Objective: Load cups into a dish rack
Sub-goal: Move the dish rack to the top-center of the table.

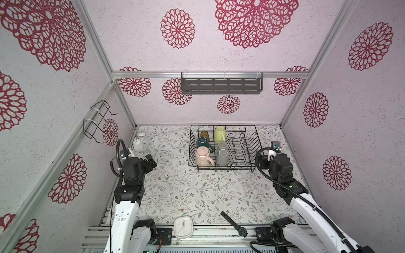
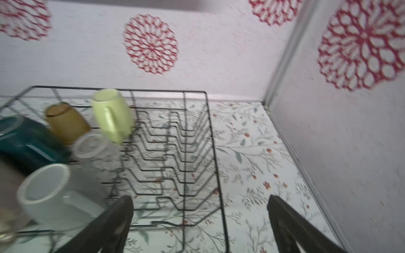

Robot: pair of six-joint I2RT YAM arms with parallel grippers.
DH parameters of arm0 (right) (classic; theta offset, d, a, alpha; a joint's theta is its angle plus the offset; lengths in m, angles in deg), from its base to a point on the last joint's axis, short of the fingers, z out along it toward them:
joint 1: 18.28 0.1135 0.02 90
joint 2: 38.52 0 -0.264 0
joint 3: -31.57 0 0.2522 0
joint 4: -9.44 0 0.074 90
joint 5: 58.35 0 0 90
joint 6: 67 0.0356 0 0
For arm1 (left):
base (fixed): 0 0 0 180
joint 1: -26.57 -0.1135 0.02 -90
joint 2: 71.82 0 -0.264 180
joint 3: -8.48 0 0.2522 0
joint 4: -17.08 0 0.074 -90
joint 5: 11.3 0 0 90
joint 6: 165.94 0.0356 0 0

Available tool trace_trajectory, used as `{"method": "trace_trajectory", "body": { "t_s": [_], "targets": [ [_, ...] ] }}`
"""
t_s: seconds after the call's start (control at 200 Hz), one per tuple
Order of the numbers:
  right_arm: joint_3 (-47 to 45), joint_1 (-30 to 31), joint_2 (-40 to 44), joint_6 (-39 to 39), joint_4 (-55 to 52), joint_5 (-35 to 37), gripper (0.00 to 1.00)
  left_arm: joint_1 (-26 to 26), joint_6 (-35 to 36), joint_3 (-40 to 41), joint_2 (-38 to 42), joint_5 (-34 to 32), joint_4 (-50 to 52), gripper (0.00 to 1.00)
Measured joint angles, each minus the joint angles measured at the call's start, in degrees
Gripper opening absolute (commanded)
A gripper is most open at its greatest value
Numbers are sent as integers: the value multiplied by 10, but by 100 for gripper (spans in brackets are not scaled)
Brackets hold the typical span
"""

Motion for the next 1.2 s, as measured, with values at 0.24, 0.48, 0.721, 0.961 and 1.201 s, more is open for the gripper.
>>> {"method": "trace_trajectory", "body": {
  "t_s": [0.24,0.48,0.721,0.961,1.201],
  "targets": [
    [-118,-111,-54,17,164,-4,99,0,60,94,3,-43,-145,97],
    [-155,-200,-123,43,281,-72,99,5,114,136,-57,-46,-252,97],
    [-130,-250,-248,55,332,-254,99,7,132,135,-118,-34,-300,97],
    [-99,-247,-280,-4,357,-316,99,7,152,136,-133,-28,-327,97],
    [-58,-155,-296,-123,342,-320,99,7,168,136,-162,-23,-358,97]
  ]
}}
